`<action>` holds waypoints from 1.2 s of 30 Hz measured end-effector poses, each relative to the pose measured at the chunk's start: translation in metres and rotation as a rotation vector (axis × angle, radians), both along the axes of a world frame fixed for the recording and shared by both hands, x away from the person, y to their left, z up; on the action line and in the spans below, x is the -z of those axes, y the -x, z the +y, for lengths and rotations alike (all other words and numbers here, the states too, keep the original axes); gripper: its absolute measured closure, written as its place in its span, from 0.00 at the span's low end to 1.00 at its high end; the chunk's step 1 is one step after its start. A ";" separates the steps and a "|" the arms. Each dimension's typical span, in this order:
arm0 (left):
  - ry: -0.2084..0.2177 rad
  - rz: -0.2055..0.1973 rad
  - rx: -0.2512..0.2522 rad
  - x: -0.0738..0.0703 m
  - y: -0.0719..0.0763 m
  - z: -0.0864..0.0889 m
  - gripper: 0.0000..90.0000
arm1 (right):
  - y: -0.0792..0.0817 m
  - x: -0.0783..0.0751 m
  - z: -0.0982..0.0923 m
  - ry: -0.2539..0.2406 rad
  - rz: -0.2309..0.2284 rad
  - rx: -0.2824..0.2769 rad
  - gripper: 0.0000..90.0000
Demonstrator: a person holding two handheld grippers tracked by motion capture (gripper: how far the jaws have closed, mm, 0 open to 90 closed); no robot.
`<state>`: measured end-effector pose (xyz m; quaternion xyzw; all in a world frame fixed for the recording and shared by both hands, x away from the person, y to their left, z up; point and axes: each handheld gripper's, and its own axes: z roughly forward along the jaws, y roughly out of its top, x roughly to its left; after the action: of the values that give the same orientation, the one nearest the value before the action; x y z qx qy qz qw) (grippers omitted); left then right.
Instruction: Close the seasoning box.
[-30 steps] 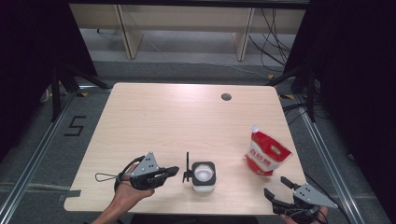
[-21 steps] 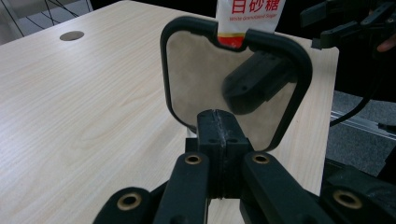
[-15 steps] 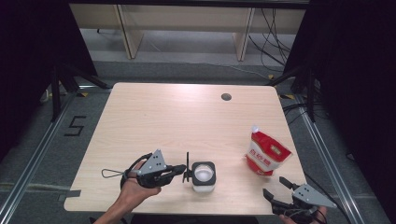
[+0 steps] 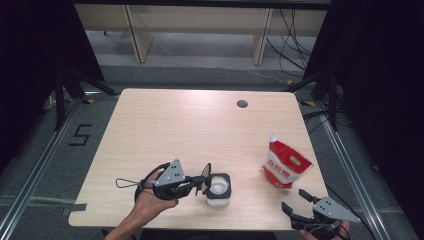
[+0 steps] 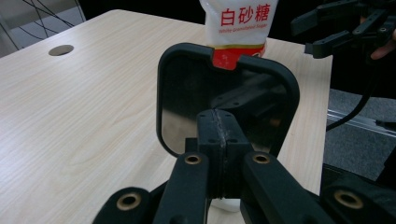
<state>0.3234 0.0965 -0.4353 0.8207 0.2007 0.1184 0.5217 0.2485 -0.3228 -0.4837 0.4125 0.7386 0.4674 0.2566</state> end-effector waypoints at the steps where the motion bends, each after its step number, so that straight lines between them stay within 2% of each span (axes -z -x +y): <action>1: -0.010 0.003 0.000 0.000 0.000 -0.001 0.99 | 0.000 0.000 0.000 0.000 0.000 0.000 0.28; 2: -0.008 0.010 0.001 0.002 0.000 -0.005 0.99 | 0.002 0.000 0.002 -0.022 0.026 0.014 0.28; 5: -0.013 0.003 0.013 0.002 -0.001 -0.007 0.99 | 0.002 0.000 0.002 -0.020 0.020 0.011 0.28; 6: -0.013 0.012 0.003 0.003 -0.001 -0.008 0.99 | 0.003 -0.001 0.003 -0.030 0.032 0.013 0.28; 7: -0.013 0.012 0.003 0.003 -0.001 -0.008 0.99 | 0.002 0.000 0.003 -0.028 0.027 0.011 0.28; 8: -0.026 0.000 0.018 0.003 -0.002 -0.009 0.99 | 0.000 0.000 0.002 -0.011 -0.001 -0.007 0.28; 10: -0.020 0.014 0.011 0.004 -0.002 -0.011 0.99 | 0.000 0.000 0.002 -0.007 0.001 -0.010 0.28; 13: -0.024 0.015 0.020 0.006 -0.002 -0.014 0.99 | -0.001 0.000 0.001 0.009 -0.013 -0.007 0.28; 15: -0.032 0.017 0.027 0.007 -0.002 -0.016 0.99 | -0.001 0.000 0.001 0.013 -0.012 -0.009 0.28; 17: -0.043 0.011 0.036 0.008 -0.003 -0.018 0.99 | 0.000 0.000 0.003 -0.007 0.012 -0.010 0.28; 19: -0.038 0.022 0.026 0.009 -0.002 -0.019 0.99 | 0.000 0.000 0.002 -0.001 0.011 -0.013 0.28; 21: -0.051 0.015 0.036 0.010 -0.003 -0.020 0.99 | 0.000 0.000 0.003 -0.006 0.012 -0.010 0.28; 23: -0.044 0.031 0.028 0.012 -0.003 -0.022 0.99 | 0.000 0.000 0.002 -0.002 0.010 -0.012 0.28; 25: -0.068 0.025 0.046 0.015 -0.004 -0.023 0.99 | 0.000 0.000 0.002 -0.004 0.011 -0.011 0.28; 31: -0.047 0.034 0.033 0.017 -0.004 -0.024 0.97 | 0.001 0.000 0.003 -0.013 0.020 -0.004 0.28; 32: -0.038 0.037 0.037 0.016 -0.005 -0.023 0.96 | 0.002 0.000 0.004 -0.026 0.037 0.006 0.28; 33: -0.037 0.045 0.037 0.015 -0.005 -0.022 0.95 | 0.002 0.000 0.004 -0.024 0.034 0.002 0.28; 34: -0.025 0.054 0.032 0.014 -0.005 -0.022 0.93 | 0.000 0.000 0.002 -0.003 0.005 -0.012 0.28; 36: -0.014 0.057 0.036 0.012 -0.006 -0.019 0.89 | 0.000 0.000 0.002 -0.004 0.008 -0.015 0.28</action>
<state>0.3292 0.0770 -0.4473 0.8307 0.1998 0.0870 0.5123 0.2486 -0.3205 -0.4838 0.4094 0.7417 0.4691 0.2495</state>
